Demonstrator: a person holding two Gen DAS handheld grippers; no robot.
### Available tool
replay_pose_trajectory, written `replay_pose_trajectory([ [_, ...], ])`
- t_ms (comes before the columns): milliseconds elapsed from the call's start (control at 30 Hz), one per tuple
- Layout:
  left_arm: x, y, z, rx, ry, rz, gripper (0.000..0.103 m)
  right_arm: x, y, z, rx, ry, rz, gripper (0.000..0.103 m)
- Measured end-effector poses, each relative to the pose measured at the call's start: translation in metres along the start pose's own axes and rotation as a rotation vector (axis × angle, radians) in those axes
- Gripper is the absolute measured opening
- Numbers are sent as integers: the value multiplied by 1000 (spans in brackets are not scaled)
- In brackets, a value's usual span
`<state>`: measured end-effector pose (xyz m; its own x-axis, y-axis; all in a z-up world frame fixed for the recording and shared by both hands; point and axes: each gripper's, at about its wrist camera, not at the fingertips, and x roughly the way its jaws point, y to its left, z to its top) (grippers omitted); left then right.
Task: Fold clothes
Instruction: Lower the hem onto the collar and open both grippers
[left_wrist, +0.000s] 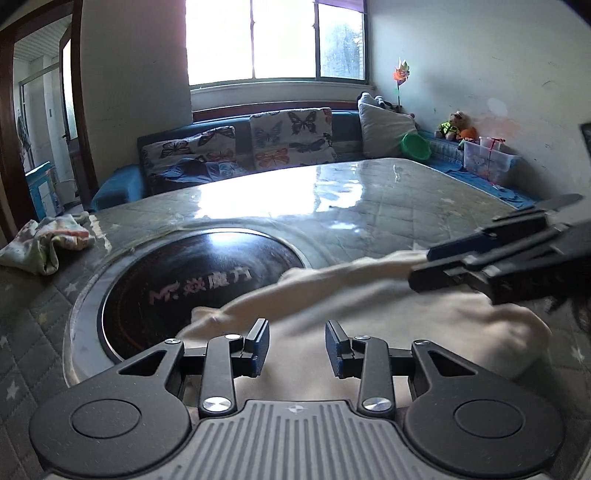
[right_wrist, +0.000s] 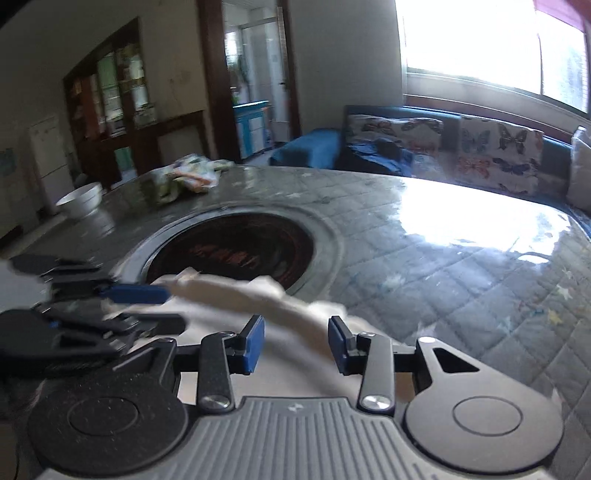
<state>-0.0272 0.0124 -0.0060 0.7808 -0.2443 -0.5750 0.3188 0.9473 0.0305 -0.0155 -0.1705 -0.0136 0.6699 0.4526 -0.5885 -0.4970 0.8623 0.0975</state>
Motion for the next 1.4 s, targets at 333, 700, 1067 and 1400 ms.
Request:
replay_pose_trajectory([
  [333, -14, -4, -25, 13, 14, 10, 38, -42, 17, -54, -4, -22, 3, 38],
  [700, -24, 8, -21, -56, -4, 12, 38, -59, 3, -70, 66, -60, -17, 38],
  [1067, -28, 30, -30, -170, 20, 14, 39, -56, 12, -61, 24, -77, -4, 48],
  [1400, -34, 34, -28, -197, 18, 15, 43, -41, 17, -62, 13, -43, 5, 54],
])
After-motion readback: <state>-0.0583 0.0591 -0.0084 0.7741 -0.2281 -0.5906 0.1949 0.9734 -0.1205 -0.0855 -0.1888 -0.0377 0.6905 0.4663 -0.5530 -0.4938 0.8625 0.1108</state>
